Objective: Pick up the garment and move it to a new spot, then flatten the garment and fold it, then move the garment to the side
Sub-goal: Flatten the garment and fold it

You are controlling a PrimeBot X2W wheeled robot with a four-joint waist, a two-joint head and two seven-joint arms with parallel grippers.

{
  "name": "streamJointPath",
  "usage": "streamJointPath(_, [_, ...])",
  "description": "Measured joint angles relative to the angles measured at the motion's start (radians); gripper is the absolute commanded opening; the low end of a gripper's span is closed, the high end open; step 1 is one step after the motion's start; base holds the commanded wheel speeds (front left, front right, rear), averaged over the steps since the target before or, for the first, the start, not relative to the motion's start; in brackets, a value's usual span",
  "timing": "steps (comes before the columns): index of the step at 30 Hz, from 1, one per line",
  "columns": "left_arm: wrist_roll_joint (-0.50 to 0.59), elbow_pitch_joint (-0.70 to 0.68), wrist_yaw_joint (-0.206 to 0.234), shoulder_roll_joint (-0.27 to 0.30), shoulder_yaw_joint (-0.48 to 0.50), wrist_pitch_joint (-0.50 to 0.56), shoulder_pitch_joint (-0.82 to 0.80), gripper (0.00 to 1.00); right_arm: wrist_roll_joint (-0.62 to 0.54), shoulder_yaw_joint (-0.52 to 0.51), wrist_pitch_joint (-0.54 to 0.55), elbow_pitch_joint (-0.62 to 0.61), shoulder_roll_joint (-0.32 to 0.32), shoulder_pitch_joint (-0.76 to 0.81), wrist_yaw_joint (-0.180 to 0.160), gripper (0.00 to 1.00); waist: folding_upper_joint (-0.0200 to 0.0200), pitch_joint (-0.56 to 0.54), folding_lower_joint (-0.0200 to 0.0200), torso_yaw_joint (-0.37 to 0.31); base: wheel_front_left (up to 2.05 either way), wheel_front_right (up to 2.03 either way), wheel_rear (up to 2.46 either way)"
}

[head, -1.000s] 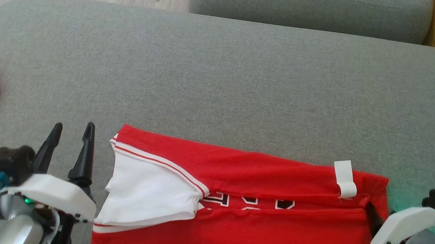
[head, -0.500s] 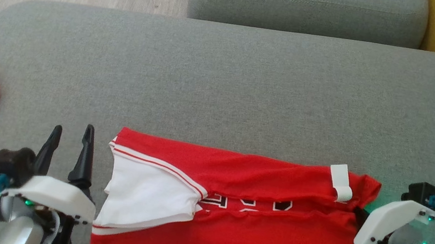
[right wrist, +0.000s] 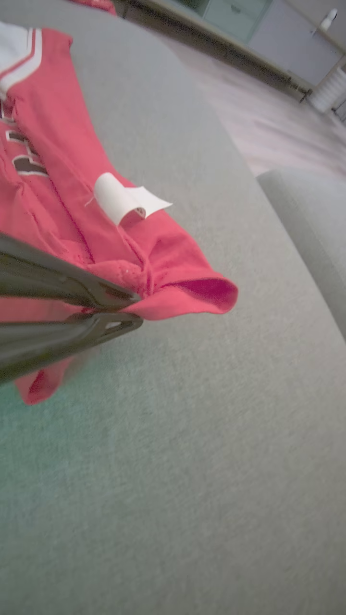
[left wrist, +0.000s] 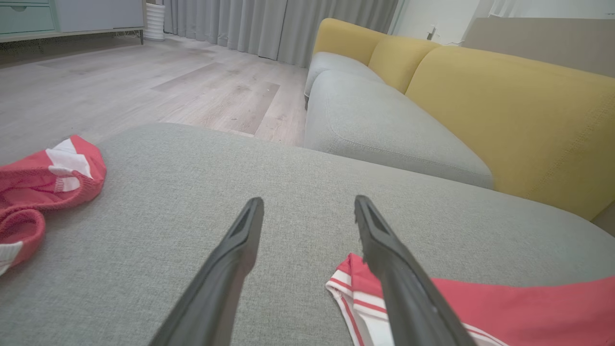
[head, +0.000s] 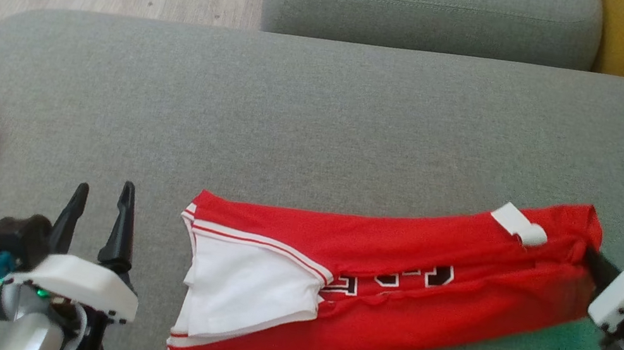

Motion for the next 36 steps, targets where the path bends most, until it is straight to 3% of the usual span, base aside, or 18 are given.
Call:
streamJointPath(5, [0.008, 0.008, -0.002, -0.003, 0.004, 0.000, 0.000, 1.00, 0.123, -0.024, 0.083, -0.157, 0.039, 0.010, 0.000, 0.00, 0.0000, -0.006, 0.0000, 0.004, 0.00, 0.00, 0.00])
streamJointPath(9, [0.008, 0.011, -0.006, -0.006, 0.006, 0.000, 0.000, 1.00, 0.253, -0.025, 0.164, -0.274, 0.138, 0.061, 0.000, 0.00, 0.0000, -0.011, 0.0000, 0.016, 0.00, 0.00, 0.00])
streamJointPath(12, [0.009, 0.015, -0.008, -0.011, 0.006, 0.000, 0.000, 1.00, 0.346, -0.012, 0.236, -0.325, 0.189, 0.100, 0.000, 0.00, 0.0000, -0.018, 0.0000, 0.031, 0.00, 0.00, 0.00])
streamJointPath(15, [0.013, 0.018, -0.009, -0.015, 0.005, 0.000, 0.001, 1.00, 0.426, 0.016, 0.286, -0.342, 0.199, 0.123, 0.000, 0.00, 0.0000, -0.022, 0.0000, 0.053, 0.00, 0.00, 0.00])
streamJointPath(23, [0.016, 0.041, -0.018, -0.030, 0.003, 0.000, 0.000, 1.00, 0.646, 0.188, 0.223, -0.230, 0.205, 0.114, 0.000, 0.00, 0.0000, -0.023, 0.0000, 0.133, 0.00, 0.00, 0.00])
streamJointPath(36, [0.020, 0.080, -0.035, -0.043, 0.003, 0.000, -0.003, 1.00, 0.847, 0.438, 0.062, 0.011, 0.204, -0.073, 0.000, 0.00, 0.0000, 0.000, 0.0000, 0.262, 0.00, 0.00, 0.00])
